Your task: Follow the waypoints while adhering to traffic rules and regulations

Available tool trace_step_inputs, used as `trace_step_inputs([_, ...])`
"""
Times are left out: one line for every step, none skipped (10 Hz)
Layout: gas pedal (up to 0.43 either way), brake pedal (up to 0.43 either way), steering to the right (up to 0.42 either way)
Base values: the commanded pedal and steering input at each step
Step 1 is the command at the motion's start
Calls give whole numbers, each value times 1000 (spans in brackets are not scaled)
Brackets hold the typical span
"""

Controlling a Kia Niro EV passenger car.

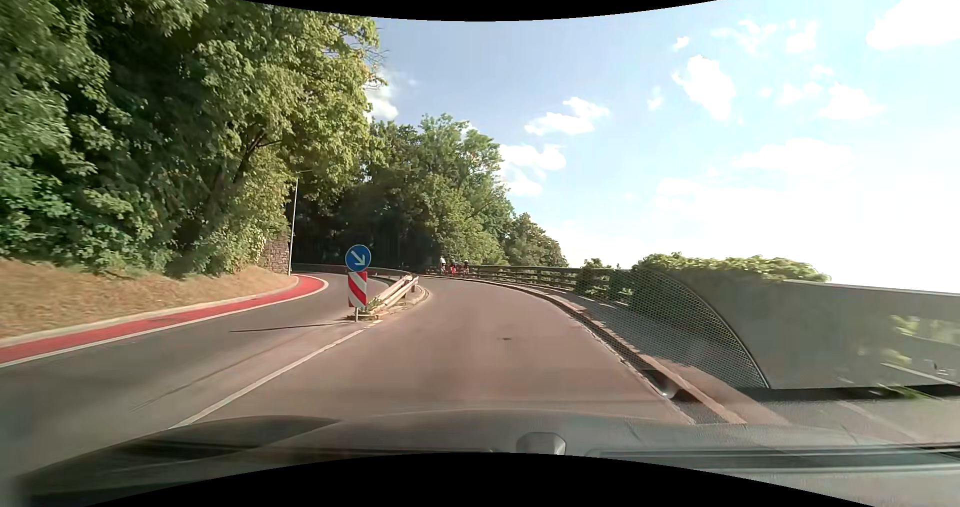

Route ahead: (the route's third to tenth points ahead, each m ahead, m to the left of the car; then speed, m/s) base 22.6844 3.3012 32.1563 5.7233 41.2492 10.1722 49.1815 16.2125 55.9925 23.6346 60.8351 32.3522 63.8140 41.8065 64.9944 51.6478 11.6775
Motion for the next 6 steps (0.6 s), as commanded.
trace_step_inputs([39, 6, -11])
trace_step_inputs([39, 6, -15])
trace_step_inputs([39, 6, -18])
trace_step_inputs([39, 6, -19])
trace_step_inputs([39, 6, -25])
trace_step_inputs([39, 6, -25])
